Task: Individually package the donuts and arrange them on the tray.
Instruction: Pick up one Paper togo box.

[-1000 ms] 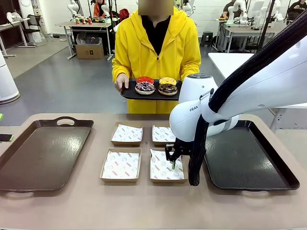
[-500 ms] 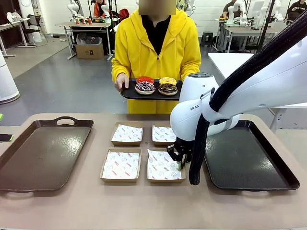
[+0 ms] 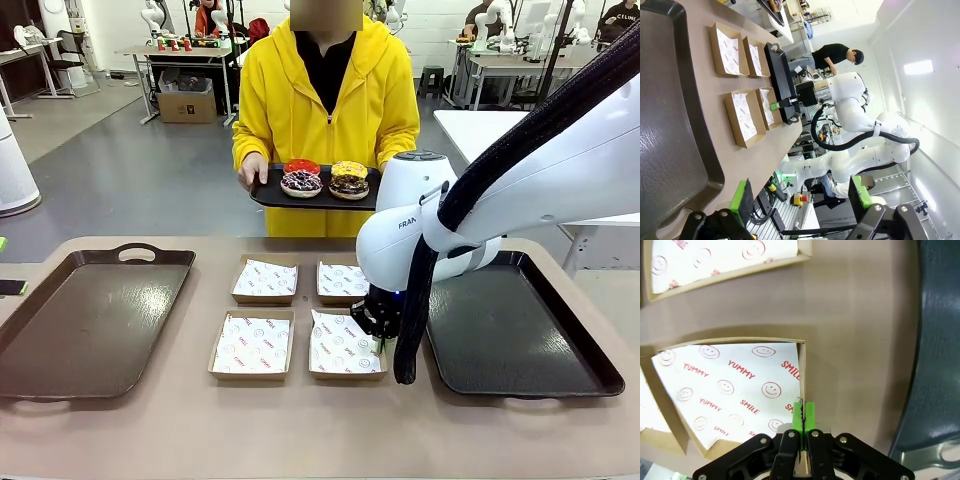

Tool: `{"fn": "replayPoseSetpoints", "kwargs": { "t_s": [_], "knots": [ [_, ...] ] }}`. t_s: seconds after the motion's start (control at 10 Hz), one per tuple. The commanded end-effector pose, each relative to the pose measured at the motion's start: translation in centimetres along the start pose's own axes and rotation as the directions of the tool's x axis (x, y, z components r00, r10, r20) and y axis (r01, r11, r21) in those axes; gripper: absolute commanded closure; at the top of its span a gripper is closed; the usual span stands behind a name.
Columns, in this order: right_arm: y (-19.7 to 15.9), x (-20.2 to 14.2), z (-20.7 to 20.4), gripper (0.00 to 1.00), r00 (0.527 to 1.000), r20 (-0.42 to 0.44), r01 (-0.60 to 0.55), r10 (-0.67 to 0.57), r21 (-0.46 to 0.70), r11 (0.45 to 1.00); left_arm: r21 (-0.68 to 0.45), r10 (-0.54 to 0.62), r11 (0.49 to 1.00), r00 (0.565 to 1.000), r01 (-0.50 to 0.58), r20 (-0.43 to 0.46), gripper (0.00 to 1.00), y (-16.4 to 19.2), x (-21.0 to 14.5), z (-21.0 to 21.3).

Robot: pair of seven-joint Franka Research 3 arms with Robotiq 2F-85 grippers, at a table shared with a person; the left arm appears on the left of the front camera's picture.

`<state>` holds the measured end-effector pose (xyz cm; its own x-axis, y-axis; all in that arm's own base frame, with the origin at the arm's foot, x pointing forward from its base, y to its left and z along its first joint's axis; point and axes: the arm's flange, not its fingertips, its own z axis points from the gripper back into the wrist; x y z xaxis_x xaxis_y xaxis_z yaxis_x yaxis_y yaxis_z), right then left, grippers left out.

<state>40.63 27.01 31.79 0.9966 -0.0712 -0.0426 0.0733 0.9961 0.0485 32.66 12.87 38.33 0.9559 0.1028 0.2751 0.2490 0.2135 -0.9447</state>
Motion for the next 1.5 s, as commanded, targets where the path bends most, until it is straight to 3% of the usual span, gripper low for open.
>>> {"fn": "replayPoseSetpoints", "kwargs": {
  "t_s": [0.0,0.3,0.7,1.2,1.3,1.4],
  "knots": [
    [0.6,-1.2,3.5,1.0,0.999,-0.017,0.029,-0.03,-0.036,0.999,-0.016,-0.017,1.0,1.0,0.018,0.019,0.0,-0.2,0.0,0.0],
    [0.5,-3.0,12.0,1.0,0.999,0.049,-0.004,0.008,-0.094,0.996,-0.016,-0.017,1.0,1.0,0.018,0.019,0.0,-0.2,0.0,0.0],
    [1.4,2.8,21.1,1.0,0.996,0.038,-0.077,0.081,-0.101,0.992,-0.016,-0.017,1.0,1.0,0.018,0.019,0.0,-0.2,0.0,0.0],
    [1.2,10.6,22.5,1.0,0.999,-0.001,-0.045,0.045,-0.07,0.996,-0.016,-0.017,1.0,1.0,0.018,0.019,0.0,-0.2,0.0,0.0],
    [1.0,11.2,21.9,1.0,0.999,-0.006,-0.038,0.038,-0.071,0.997,-0.016,-0.017,1.0,1.0,0.018,0.019,0.0,-0.2,0.0,0.0],
    [0.8,9.6,22.1,1.0,0.999,0.015,-0.035,0.036,-0.049,0.998,-0.016,-0.017,1.0,1.0,0.018,0.019,0.0,-0.2,0.0,0.0]
  ]
}}
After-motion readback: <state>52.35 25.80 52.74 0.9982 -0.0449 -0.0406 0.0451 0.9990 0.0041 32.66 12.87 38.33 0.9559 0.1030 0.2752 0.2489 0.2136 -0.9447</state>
